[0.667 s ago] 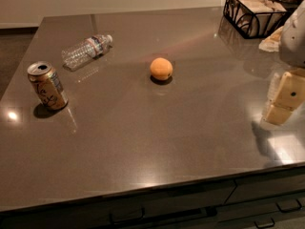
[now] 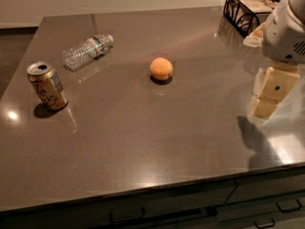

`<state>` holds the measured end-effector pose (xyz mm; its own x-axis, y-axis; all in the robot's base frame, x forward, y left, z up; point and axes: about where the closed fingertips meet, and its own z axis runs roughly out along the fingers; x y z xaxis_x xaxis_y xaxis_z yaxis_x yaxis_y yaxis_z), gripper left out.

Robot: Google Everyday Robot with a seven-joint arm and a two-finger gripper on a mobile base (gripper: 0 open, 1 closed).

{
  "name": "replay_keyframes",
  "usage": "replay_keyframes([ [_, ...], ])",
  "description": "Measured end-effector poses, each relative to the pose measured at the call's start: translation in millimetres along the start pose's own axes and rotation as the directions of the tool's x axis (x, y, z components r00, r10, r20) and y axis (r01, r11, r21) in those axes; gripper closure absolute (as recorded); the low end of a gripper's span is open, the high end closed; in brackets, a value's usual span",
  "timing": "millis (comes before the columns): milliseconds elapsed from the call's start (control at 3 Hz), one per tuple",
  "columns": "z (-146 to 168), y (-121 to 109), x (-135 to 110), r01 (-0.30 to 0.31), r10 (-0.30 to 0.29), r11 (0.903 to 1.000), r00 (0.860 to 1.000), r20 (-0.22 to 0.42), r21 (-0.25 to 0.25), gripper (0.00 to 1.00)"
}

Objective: Move water bottle near orange

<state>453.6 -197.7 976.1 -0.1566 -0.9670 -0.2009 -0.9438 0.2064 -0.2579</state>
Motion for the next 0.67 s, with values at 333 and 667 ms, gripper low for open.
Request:
replay_keyframes([
  [333, 16.8, -26.4, -36.7, 0.078, -0.078, 0.9970, 0.996, 0.039, 0.000, 0.00],
  [667, 41.7, -58.0, -72.7, 0.149, -0.148, 0.9887, 0.986, 0.082, -0.010, 0.00],
])
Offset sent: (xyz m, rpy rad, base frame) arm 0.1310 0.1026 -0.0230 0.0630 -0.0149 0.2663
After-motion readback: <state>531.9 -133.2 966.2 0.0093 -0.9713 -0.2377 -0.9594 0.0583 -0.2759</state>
